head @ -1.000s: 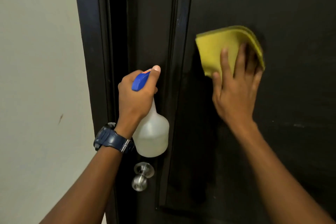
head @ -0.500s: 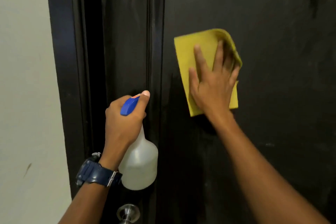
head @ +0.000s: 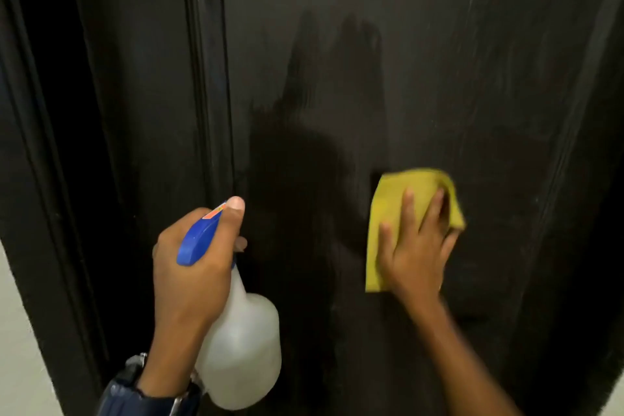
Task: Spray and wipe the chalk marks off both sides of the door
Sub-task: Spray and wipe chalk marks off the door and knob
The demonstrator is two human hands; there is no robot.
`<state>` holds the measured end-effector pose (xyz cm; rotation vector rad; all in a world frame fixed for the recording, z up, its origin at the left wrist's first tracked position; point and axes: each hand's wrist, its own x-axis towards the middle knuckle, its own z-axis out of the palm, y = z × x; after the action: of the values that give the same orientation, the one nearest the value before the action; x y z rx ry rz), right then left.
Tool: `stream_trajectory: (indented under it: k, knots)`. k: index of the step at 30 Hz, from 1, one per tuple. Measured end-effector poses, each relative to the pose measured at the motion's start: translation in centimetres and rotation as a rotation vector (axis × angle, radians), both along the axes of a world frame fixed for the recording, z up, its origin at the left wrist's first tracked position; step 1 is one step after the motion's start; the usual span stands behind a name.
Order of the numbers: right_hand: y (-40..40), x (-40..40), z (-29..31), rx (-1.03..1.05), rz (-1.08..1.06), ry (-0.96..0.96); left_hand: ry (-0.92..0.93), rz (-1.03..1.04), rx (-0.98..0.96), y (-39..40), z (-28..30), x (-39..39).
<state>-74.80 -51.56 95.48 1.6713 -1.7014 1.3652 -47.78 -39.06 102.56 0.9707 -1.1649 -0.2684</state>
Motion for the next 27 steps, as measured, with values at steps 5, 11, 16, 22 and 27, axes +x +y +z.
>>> stream_trajectory:
  k: [5,11,16,22,27]
  knots:
    - [-3.6,-6.3,19.5,-0.308,-0.157,-0.049,0.006,-0.033,0.124,-0.5,-2.4,-2.4]
    - [-2.6,-5.8,0.8,-0.180,-0.159,-0.126,-0.004,-0.055,0.116,-0.8,-2.9,-6.4]
    - [0.4,-10.1,-13.7,0.198,-0.069,-0.151,-0.029,-0.053,0.090,-1.0,-3.4,-11.2]
    - [-4.3,-21.3,13.5,-0.226,-0.224,0.064,-0.024,-0.057,0.058,-2.0,-3.2,-18.4]
    - [-6.1,-22.6,21.3,-0.382,-0.245,0.110,-0.010,-0.083,0.027,-3.0,-3.8,-23.5]
